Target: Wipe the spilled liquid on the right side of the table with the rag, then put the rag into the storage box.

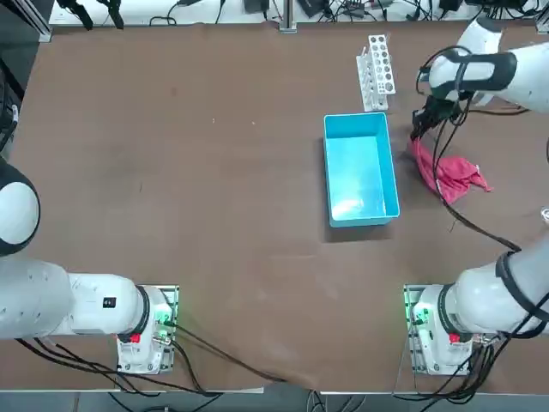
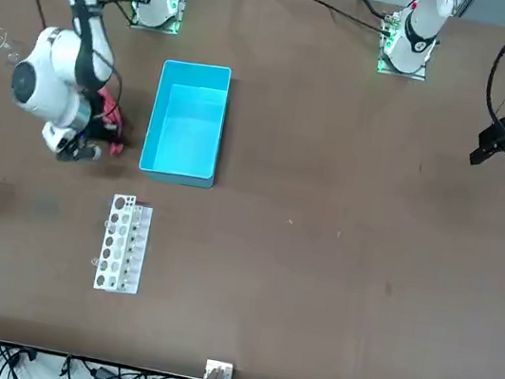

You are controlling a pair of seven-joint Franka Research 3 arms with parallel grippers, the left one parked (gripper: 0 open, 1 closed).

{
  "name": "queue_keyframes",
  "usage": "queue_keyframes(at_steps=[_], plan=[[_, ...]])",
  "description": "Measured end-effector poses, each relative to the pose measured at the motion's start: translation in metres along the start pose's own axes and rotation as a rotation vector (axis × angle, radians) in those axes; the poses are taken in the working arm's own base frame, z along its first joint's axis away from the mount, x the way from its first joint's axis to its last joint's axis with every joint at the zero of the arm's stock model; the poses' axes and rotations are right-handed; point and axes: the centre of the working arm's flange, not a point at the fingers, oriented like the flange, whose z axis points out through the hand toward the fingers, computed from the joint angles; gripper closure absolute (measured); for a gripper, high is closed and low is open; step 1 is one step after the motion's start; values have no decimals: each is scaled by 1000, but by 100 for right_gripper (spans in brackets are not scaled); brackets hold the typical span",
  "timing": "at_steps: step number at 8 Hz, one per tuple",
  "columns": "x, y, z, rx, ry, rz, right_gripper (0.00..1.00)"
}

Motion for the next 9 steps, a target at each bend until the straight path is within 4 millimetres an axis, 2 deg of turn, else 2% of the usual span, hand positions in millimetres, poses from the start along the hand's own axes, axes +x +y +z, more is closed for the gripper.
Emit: queue_keyframes(at_steps=[2, 5, 7, 9], plan=[[40, 42, -30, -82, 70, -15, 98], [95, 85, -69, -210, 165, -48, 98], [135, 107, -98, -297, 223, -73, 98], [161, 126, -134, -341, 255, -50, 98]])
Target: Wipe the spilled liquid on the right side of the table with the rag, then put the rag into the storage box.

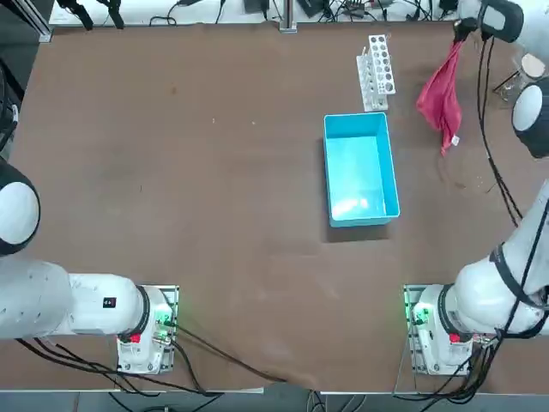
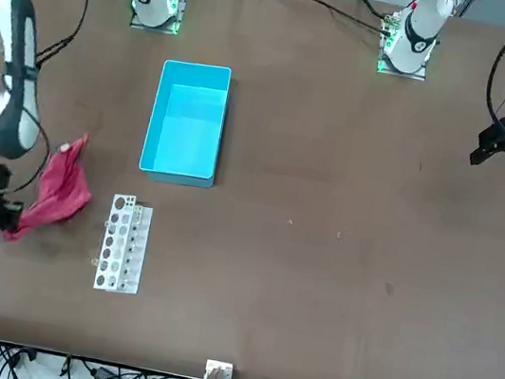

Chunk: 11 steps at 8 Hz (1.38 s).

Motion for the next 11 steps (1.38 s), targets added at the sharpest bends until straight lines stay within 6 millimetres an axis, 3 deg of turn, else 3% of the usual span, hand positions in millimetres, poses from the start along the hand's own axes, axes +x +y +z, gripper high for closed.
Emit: queue_keyframes(at_steps=[2, 5, 6, 8, 10, 11], plan=[[17, 19, -30, -15, -19, 23, 98], [-3, 16, -35, 47, -227, 34, 98], [-17, 12, -25, 77, -309, 34, 98], [-57, -7, 15, 124, -414, 10, 98], [-113, -41, 53, 152, -443, -24, 98], [-144, -56, 61, 169, -471, -36, 98]])
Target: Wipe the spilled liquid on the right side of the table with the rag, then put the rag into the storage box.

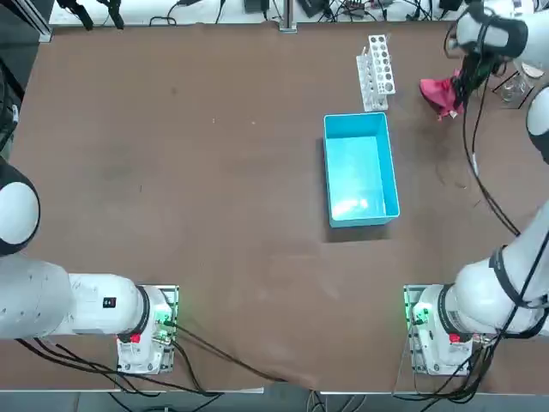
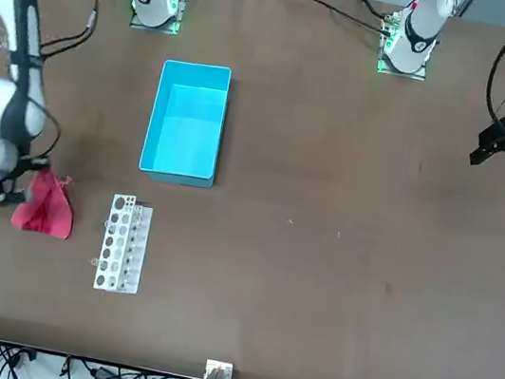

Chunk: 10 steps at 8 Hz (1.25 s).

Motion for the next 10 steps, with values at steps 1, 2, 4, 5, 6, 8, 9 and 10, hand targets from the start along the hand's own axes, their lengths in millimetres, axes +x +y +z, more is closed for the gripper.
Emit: queue_keyframes(at_steps=[1, 2, 4, 5, 6, 8, 9, 10], plan=[[-25, -12, 14, 13, -31, -9, 98], [-49, -23, 25, 22, -51, -15, 98], [-94, -38, 52, 43, -72, -36, 98], [-114, -39, 65, 60, -92, -76, 98], [-132, -31, 75, 84, -107, -121, 97], [-166, -6, 100, 146, -134, -188, 96], [-181, 2, 114, 172, -152, -206, 95], [-196, 10, 127, 183, -173, -221, 95]])
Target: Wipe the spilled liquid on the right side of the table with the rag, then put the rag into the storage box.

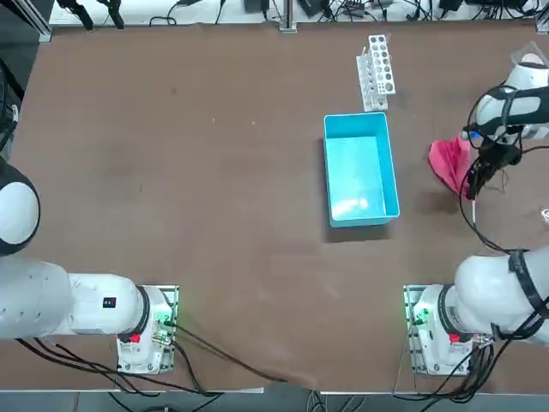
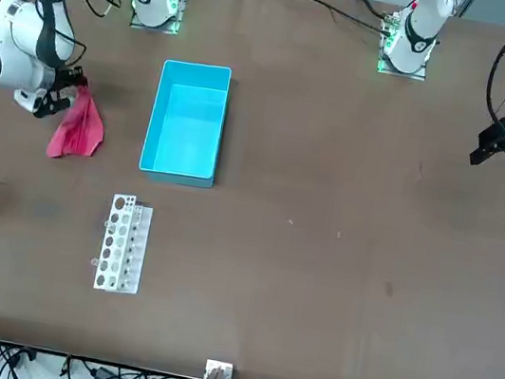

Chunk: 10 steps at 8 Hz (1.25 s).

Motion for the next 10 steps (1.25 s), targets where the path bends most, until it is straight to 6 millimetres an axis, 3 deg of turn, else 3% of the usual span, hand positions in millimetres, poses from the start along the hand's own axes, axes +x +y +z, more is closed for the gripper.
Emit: queue_keyframes(at_steps=[4, 6, 8, 10], plan=[[-69, 60, 26, -77, -56, -79, 95], [-86, 76, 30, -112, -52, -85, 95], [-78, 72, 26, -127, -40, -81, 95], [-42, 52, 10, -146, 49, -7, 96]])
